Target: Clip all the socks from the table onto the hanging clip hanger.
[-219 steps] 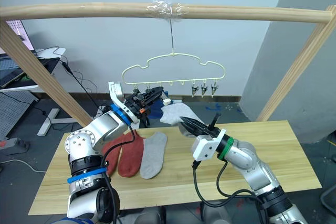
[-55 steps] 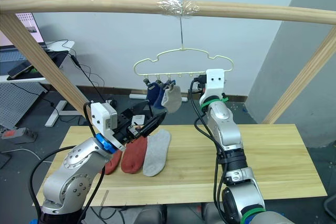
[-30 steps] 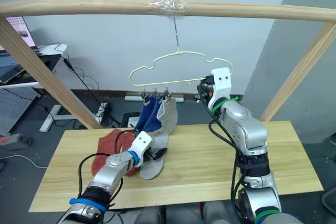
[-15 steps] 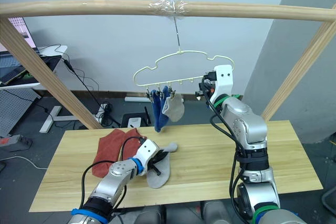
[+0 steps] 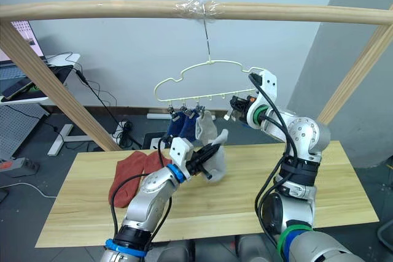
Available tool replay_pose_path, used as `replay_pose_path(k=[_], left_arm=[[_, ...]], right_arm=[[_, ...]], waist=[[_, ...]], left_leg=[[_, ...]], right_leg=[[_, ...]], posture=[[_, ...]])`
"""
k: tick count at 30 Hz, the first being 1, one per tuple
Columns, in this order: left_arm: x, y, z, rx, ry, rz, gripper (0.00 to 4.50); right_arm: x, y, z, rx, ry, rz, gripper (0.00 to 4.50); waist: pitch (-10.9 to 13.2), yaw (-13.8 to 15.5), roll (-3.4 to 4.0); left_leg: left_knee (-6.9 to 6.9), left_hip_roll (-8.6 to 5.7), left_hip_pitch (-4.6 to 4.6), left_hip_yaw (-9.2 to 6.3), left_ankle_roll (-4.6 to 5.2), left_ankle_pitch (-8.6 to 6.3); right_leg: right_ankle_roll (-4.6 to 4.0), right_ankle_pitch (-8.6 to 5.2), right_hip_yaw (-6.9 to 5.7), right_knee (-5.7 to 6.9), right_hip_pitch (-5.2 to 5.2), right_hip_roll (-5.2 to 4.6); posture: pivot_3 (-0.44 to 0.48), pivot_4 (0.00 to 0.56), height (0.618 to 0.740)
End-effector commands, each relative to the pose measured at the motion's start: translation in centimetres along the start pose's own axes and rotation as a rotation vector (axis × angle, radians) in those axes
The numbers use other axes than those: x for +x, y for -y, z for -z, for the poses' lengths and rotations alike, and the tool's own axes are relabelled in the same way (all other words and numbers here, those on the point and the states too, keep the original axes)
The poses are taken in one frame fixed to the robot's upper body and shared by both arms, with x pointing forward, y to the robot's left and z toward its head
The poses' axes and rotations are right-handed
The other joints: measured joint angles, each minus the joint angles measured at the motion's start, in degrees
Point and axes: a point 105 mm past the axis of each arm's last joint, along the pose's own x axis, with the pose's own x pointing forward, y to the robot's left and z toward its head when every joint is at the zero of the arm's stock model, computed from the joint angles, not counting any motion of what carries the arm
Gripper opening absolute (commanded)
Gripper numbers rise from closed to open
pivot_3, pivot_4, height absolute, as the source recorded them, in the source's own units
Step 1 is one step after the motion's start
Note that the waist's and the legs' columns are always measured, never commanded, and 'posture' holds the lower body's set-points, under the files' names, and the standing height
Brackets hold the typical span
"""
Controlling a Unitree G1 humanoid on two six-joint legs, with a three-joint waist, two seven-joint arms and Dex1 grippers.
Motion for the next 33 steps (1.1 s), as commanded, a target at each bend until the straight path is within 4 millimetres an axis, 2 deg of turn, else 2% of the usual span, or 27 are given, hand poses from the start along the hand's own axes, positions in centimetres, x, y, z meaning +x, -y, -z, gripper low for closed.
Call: replay_pose_path(k=[1, 19, 20, 21, 25, 29, 30, 31, 33], left_arm=[[1.2, 0.6, -2.5, 0.041, 0.089, 0.012, 0.05], [2.0, 1.2, -4.2, 0.061, 0.163, 0.024, 0.05], [2.0, 1.3, -4.2, 0.063, 0.163, 0.029, 0.0], [2.0, 1.4, -4.2, 0.065, 0.162, 0.031, 0.0], [2.0, 1.5, -4.2, 0.093, 0.168, 0.035, 0.0], [1.9, 1.8, -4.1, 0.074, 0.163, 0.054, 0.0], [1.8, 1.9, -3.9, 0.054, 0.155, 0.064, 0.53], [1.7, 1.9, -3.8, 0.033, 0.144, 0.074, 0.77], [1.6, 2.0, -3.3, -0.019, 0.116, 0.09, 1.31]], right_arm=[[-0.6, -0.4, -0.1, 0.028, -0.012, 0.008, 0.0], [-0.8, -0.8, 1.0, 0.062, -0.037, 0.017, 0.0], [-0.8, -0.8, 1.0, 0.064, -0.036, 0.013, 0.54], [-0.8, -0.9, 1.0, 0.065, -0.034, 0.009, 0.8], [-1.0, -1.0, 0.9, 0.07, -0.021, -0.017, 2.38], [-2.6, -0.8, 0.6, 0.05, -0.002, -0.084, 3.77], [-3.2, -0.8, 0.5, 0.037, 0.01, -0.106, 4.15], [-3.8, -0.8, 0.3, 0.019, 0.022, -0.126, 4.5], [-4.9, -0.9, 0.2, -0.025, 0.045, -0.163, 4.5]], waist=[[0.0, 0.0, 0.0], [0.0, -0.3, 0.03], [0.0, -0.3, 0.03], [0.0, -0.3, 0.05], [0.0, -0.4, 0.09], [0.1, -0.4, 0.16], [0.1, -0.4, 0.16], [0.1, -0.4, 0.16], [0.1, -0.4, 0.17]], left_leg=[[0.0, 0.0, -0.02, 0.0, 0.0, 0.0], [-0.03, 0.0, -0.11, -0.01, 0.02, -0.01], [-0.03, 0.0, -0.11, -0.01, 0.02, -0.01], [-0.04, 0.0, -0.12, -0.01, 0.02, -0.01], [-0.04, 0.0, -0.19, -0.01, 0.02, -0.01], [-0.07, 0.0, -0.23, -0.01, 0.02, -0.01], [-0.08, 0.0, -0.26, -0.01, 0.02, -0.01], [-0.08, 0.0, -0.28, -0.01, 0.02, -0.01], [-0.07, -0.01, -0.32, 0.0, 0.02, -0.02]], right_leg=[[0.0, 0.0, 0.0, -0.01, 0.0, 0.0], [0.02, -0.01, -0.02, -0.14, -0.04, 0.01], [0.02, -0.01, -0.02, -0.14, -0.04, 0.01], [0.02, -0.01, -0.02, -0.15, -0.04, 0.01], [0.02, -0.01, -0.01, -0.16, -0.12, 0.01], [0.02, -0.01, -0.01, -0.15, -0.18, 0.01], [0.03, -0.01, -0.01, -0.16, -0.21, 0.02], [0.03, -0.02, -0.02, -0.16, -0.21, 0.02], [0.04, -0.02, -0.01, -0.21, -0.22, 0.01]], posture=[[-0.105, 0.129, 0.74], [-0.109, 0.129, 0.74], [-0.109, 0.129, 0.74], [-0.108, 0.13, 0.74], [-0.105, 0.128, 0.74], [-0.107, 0.126, 0.74], [-0.111, 0.126, 0.74], [-0.114, 0.126, 0.74], [-0.12, 0.123, 0.74]])
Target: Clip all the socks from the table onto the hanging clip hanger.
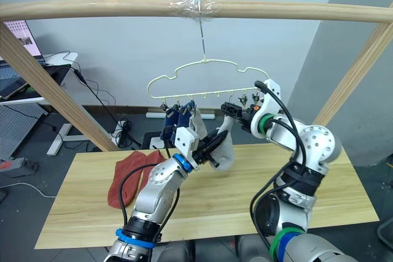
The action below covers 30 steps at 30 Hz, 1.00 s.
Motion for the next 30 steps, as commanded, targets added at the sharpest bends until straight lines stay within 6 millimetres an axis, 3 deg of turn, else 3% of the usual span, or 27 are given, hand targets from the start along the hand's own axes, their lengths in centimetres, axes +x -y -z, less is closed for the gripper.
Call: replay_pose_path(k=[1, 5, 9, 10, 13, 17, 19, 23, 30], left_arm=[[-0.1, 0.7, -0.7, -0.072, 0.004, 0.05, 1.63], [-1.7, -0.5, -0.4, -0.103, -0.041, 0.034, 2.84], [-3.8, -1.5, -0.9, -0.068, -0.092, 0.03, 4.14], [-4.3, -1.6, -1.1, -0.052, -0.109, 0.034, 4.48], [-5.8, -1.9, -2.6, 0.001, -0.137, 0.038, 4.5], [-6.7, -2.2, -4.5, 0.02, -0.131, 0.012, 4.5], [-7.1, -2.3, -5.2, 0.062, -0.127, -0.008, 4.5], [-7.7, -2.2, -5.7, 0.112, -0.118, -0.023, 4.5], [-7.6, -1.5, -6.6, 0.113, -0.06, -0.045, 4.5]], right_arm=[[-2.4, -1.6, -1.1, -0.119, 0.081, -0.105, 4.5], [-3.5, -1.3, -0.4, -0.307, 0.129, -0.059, 4.5], [-3.0, 0.3, 1.5, -0.432, 0.173, 0.024, 4.5], [-2.9, 0.8, 1.8, -0.463, 0.192, 0.05, 4.33], [-2.2, 1.4, 2.2, -0.627, 0.265, 0.129, 3.54], [-1.6, 1.3, 1.8, -0.681, 0.373, 0.174, 3.54], [-1.2, 1.3, 1.5, -0.687, 0.421, 0.194, 3.23], [-0.3, 1.0, 1.2, -0.703, 0.462, 0.202, 1.97], [1.4, 0.5, -0.1, -0.697, 0.525, 0.216, 1.97]], waist=[[0.0, -0.2, 0.01], [0.0, -1.2, 0.01], [0.0, -2.4, 0.01], [0.0, -2.7, 0.01], [0.0, -3.0, 0.01], [0.0, -2.7, 0.01], [0.0, -2.6, 0.01], [0.0, -2.1, 0.01], [0.0, -0.6, 0.01]], left_leg=[[0.0, -0.01, 0.0, 0.01, 0.0, 0.0], [-0.04, 0.03, 0.03, 0.0, 0.02, -0.01], [-0.07, 0.06, 0.08, 0.03, 0.01, -0.01], [-0.08, 0.06, 0.09, 0.03, 0.01, -0.01], [-0.08, 0.06, 0.09, 0.07, 0.01, -0.01], [-0.03, 0.06, 0.11, 0.08, 0.0, -0.01], [-0.04, 0.06, 0.1, 0.07, 0.0, -0.01], [-0.07, 0.05, 0.07, 0.08, -0.01, -0.01], [-0.04, 0.06, 0.11, 0.07, -0.01, -0.01]], right_leg=[[0.0, 0.0, 0.01, -0.02, 0.0, 0.0], [0.02, -0.02, 0.0, -0.02, -0.01, 0.03], [0.02, -0.03, 0.04, 0.0, -0.03, 0.06], [0.02, -0.03, 0.03, 0.0, -0.03, 0.06], [0.02, -0.02, 0.08, 0.0, -0.05, 0.06], [0.02, -0.02, 0.09, 0.0, -0.04, 0.05], [0.03, -0.01, 0.08, 0.0, -0.03, 0.05], [0.04, -0.01, 0.1, -0.05, -0.04, 0.02], [0.03, 0.0, 0.08, 0.04, -0.05, 0.04]], posture=[[-0.121, 0.123, 0.74], [-0.127, 0.123, 0.74], [-0.112, 0.122, 0.74], [-0.105, 0.122, 0.74], [-0.09, 0.118, 0.74], [-0.07, 0.114, 0.74], [-0.065, 0.113, 0.74], [-0.045, 0.11, 0.74], [-0.027, 0.103, 0.74]])
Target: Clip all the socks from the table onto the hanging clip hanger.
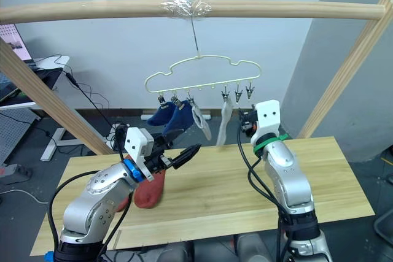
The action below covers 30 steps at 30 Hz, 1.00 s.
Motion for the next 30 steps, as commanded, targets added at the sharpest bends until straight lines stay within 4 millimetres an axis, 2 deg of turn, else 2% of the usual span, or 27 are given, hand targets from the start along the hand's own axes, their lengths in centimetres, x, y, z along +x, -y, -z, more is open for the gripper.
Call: replay_pose_path(k=[1, 6, 14, 30], left_arm=[[0.0, 0.8, -2.0, 0.047, 0.076, 0.01, 4.5], [-0.3, 1.1, -2.0, 0.047, 0.079, 0.015, 4.5], [-0.3, 1.0, -2.1, 0.049, 0.08, 0.019, 4.5], [-0.5, 1.3, -2.2, 0.055, 0.072, 0.02, 4.5]], right_arm=[[0.8, 0.0, -1.8, -0.013, 0.082, 0.019, 1.97], [2.4, 0.4, -2.0, 0.01, 0.094, 0.076, 1.97], [3.7, 1.0, -2.1, 0.028, 0.1, 0.114, 1.97], [5.1, 1.2, -1.7, 0.058, 0.089, 0.165, 1.97]], waist=[[0.0, 0.5, 0.0], [0.0, 1.0, 0.0], [0.0, 1.2, 0.0], [0.0, 1.2, 0.0]], left_leg=[[0.02, -0.01, 0.0, 0.01, 0.0, 0.0], [0.01, -0.01, 0.0, 0.01, 0.0, 0.0], [0.02, -0.01, 0.0, 0.01, 0.0, 0.0], [0.04, -0.01, 0.04, 0.0, 0.01, 0.01]], right_leg=[[0.0, 0.0, 0.01, 0.0, 0.0, 0.0], [0.0, 0.01, 0.0, -0.01, 0.0, -0.01], [-0.01, 0.02, 0.01, 0.03, 0.01, -0.01], [-0.03, 0.02, 0.0, 0.16, 0.0, -0.01]], posture=[[-0.027, 0.103, 0.74], [-0.014, 0.102, 0.74], [-0.004, 0.11, 0.74], [0.015, 0.113, 0.74]])
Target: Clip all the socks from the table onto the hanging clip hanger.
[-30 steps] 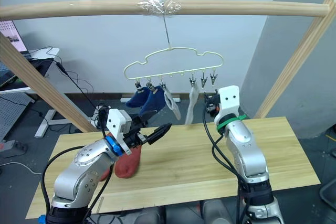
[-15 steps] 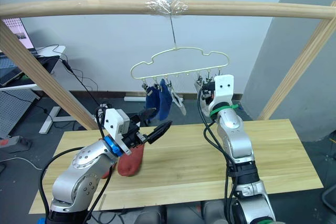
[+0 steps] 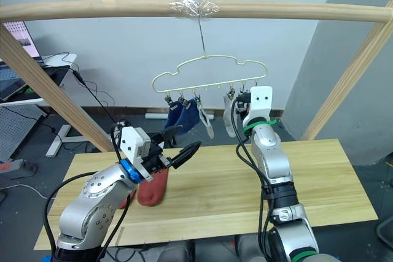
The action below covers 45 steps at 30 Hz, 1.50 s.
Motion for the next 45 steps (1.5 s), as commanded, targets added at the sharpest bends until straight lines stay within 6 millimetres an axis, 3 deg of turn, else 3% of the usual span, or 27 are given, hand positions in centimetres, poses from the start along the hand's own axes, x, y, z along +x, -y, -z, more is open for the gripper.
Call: replay_pose_path(k=[1, 21, 29, 37, 41, 45], left_arm=[[-0.1, 0.4, -1.3, 0.033, 0.038, 0.014, 4.5], [-0.2, 0.5, -1.4, 0.035, 0.033, 0.0, 4.5], [-0.1, 0.6, -1.4, 0.035, 0.034, 0.003, 4.5], [0.1, 0.7, -1.3, 0.03, 0.033, 0.005, 4.5], [-0.1, -0.5, 0.2, 0.046, -0.038, -0.063, 4.5], [-1.7, -3.9, 4.8, 0.087, -0.249, -0.224, 4.5]], right_arm=[[0.6, 0.0, -1.8, 0.001, 0.068, 0.015, 1.97], [2.2, -2.3, -2.1, 0.077, 0.077, -0.062, 1.97], [2.3, -2.3, -2.2, 0.087, 0.078, -0.065, 1.97], [2.3, -1.7, -2.1, 0.081, 0.074, -0.055, 0.1], [2.0, -0.8, -1.9, 0.092, 0.028, -0.068, 0.03], [1.0, -0.5, -1.9, 0.099, -0.077, -0.181, 0.03]], waist=[[0.0, 0.0, 0.0], [0.0, 0.2, 0.0], [0.0, 0.2, 0.01], [0.0, 0.2, 0.01], [0.0, 0.2, 0.02], [0.0, 0.3, 0.07]], left_leg=[[0.0, 0.0, 0.0, 0.0, 0.0, 0.0], [0.01, 0.0, 0.0, -0.01, 0.0, 0.0], [0.01, 0.0, 0.01, -0.01, 0.0, 0.0], [0.01, 0.0, 0.01, -0.01, 0.0, 0.0], [0.01, 0.0, 0.01, -0.01, 0.0, 0.0], [0.01, 0.0, 0.02, -0.02, 0.0, 0.0]], right_leg=[[0.0, 0.0, 0.0, 0.0, 0.0, 0.0], [-0.15, 0.08, 0.0, 0.02, 0.0, 0.0], [-0.15, 0.08, -0.01, 0.03, 0.0, 0.0], [-0.14, 0.08, -0.01, 0.03, 0.0, 0.0], [-0.14, 0.08, -0.01, 0.03, 0.0, 0.0], [-0.09, 0.04, 0.0, 0.03, 0.01, 0.0]], posture=[[0.015, 0.113, 0.74], [0.037, 0.123, 0.74], [0.034, 0.127, 0.74], [0.032, 0.129, 0.74], [0.018, 0.139, 0.74], [0.002, 0.147, 0.74]])
